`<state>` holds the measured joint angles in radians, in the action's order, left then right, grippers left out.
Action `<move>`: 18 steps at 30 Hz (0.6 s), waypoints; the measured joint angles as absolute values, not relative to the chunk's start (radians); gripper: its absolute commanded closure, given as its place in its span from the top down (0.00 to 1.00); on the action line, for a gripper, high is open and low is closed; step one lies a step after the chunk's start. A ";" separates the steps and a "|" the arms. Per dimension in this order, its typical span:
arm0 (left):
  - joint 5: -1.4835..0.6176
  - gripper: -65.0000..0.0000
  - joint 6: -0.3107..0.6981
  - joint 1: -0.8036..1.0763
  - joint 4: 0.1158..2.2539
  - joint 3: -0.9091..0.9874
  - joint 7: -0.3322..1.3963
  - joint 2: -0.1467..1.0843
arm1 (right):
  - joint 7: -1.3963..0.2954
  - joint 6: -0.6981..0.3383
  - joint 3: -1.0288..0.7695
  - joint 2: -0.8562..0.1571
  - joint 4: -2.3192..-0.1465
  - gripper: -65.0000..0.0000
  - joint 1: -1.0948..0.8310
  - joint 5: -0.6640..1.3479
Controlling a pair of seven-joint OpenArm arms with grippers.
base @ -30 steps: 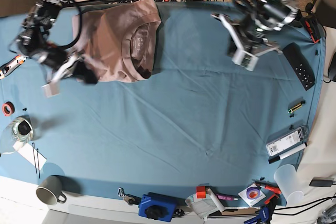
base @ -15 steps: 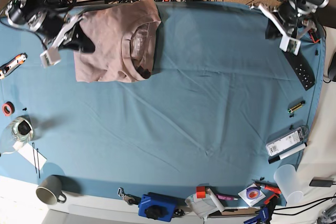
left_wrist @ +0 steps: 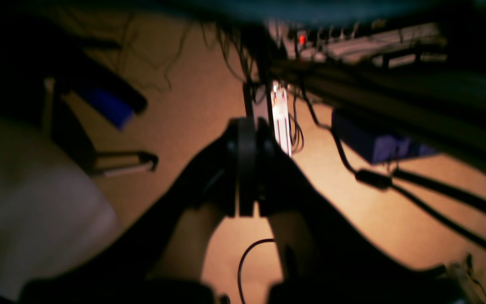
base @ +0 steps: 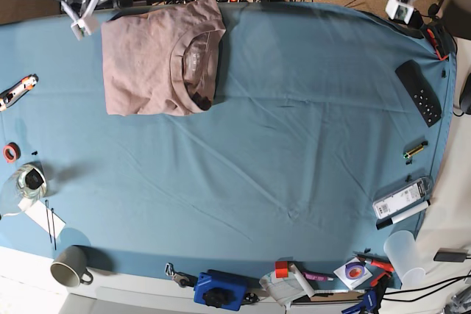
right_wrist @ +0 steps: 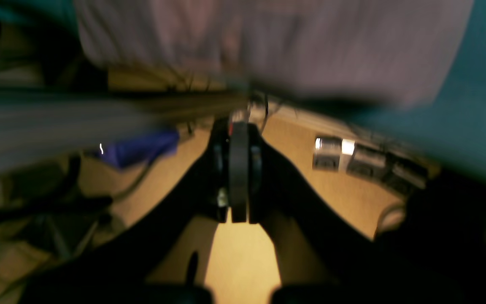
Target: Fold the T-shirt properly
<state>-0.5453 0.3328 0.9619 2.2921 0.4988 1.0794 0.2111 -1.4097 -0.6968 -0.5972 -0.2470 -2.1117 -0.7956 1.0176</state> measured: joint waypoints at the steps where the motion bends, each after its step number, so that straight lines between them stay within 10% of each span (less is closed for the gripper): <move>1: -0.548 0.00 0.333 0.974 2.282 0.499 1.079 0.211 | -1.410 -0.697 -0.597 -0.247 -2.111 0.00 -0.817 1.009; 18: -0.596 0.00 0.470 0.963 1.759 0.494 1.018 0.165 | -1.390 -0.695 -0.465 -0.254 -1.647 0.00 -0.901 0.770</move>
<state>-0.5964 0.4702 0.9627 1.7588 0.4942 1.0180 0.1654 -1.3899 -0.6949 -0.4648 -0.2543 -1.6474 -0.9009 0.7696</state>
